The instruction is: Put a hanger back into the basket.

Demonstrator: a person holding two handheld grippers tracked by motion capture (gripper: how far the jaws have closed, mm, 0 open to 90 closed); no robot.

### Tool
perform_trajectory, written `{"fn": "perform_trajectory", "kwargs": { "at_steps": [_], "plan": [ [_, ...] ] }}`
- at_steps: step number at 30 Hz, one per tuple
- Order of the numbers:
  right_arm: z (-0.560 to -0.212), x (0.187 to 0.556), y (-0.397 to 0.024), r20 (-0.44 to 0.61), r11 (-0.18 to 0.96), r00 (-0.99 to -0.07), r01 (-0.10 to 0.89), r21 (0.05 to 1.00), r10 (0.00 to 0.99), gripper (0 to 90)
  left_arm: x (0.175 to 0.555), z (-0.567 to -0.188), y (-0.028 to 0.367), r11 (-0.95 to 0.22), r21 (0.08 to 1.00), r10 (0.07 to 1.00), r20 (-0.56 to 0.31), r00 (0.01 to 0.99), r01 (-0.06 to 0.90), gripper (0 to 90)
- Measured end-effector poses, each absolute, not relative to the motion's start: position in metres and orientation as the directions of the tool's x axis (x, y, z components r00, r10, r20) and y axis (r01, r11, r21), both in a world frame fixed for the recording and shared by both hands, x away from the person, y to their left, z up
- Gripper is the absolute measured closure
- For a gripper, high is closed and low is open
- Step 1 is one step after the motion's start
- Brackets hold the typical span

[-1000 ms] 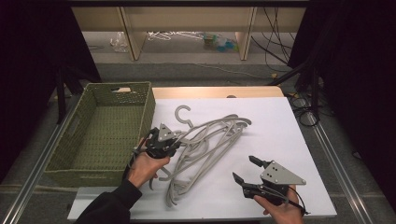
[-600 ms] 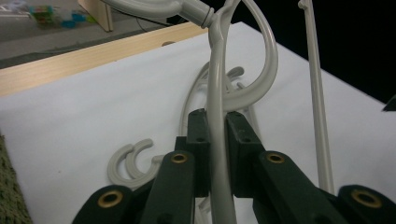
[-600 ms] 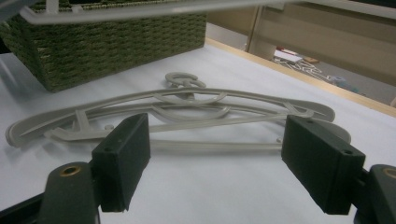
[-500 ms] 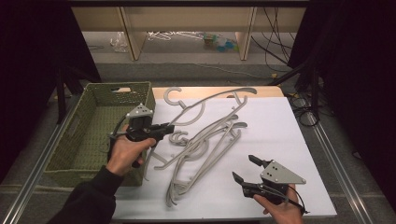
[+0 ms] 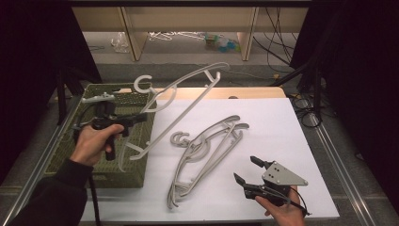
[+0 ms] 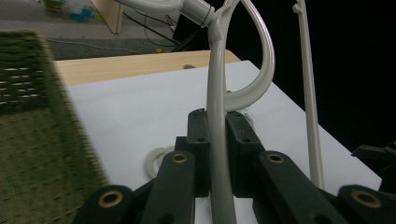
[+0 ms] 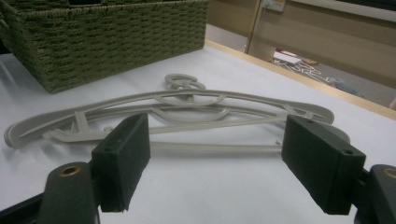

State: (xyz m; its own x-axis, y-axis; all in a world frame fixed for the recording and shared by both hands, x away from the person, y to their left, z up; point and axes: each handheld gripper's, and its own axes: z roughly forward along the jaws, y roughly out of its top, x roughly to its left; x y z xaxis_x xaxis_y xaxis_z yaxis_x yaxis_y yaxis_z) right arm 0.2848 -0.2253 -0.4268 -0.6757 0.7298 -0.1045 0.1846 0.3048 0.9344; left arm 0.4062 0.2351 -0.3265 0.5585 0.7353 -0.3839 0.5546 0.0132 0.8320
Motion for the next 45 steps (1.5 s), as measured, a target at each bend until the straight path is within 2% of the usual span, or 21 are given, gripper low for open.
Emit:
{"fn": "perform_trajectory", "kwargs": {
  "at_steps": [1,5,10,23,45],
  "plan": [
    [-0.427,0.285,-0.225,-0.105,0.304,-0.675,0.183,0.935,0.73,24.4,0.404,-0.325,0.243,0.034,0.812,0.755,-0.403,0.518,0.583,81.0],
    [-0.427,0.285,-0.225,-0.104,0.307,-0.678,0.187,0.933,0.728,24.3,0.41,-0.329,0.277,0.033,0.834,0.777,-0.368,0.511,0.551,81.0],
    [-0.428,0.286,-0.224,-0.111,0.314,-0.679,0.184,0.931,0.726,24.3,0.41,-0.33,0.311,0.078,0.83,0.812,-0.374,0.449,0.552,81.1],
    [-0.429,0.287,-0.222,-0.104,0.307,-0.677,0.187,0.933,0.728,24.4,0.416,-0.348,0.376,0.106,0.84,0.886,-0.322,0.332,0.532,81.1],
    [-0.43,0.288,-0.221,-0.107,0.313,-0.68,0.186,0.931,0.725,24.3,0.41,-0.381,0.417,0.054,0.828,0.942,-0.228,0.247,0.557,81.0]
  ]
}}
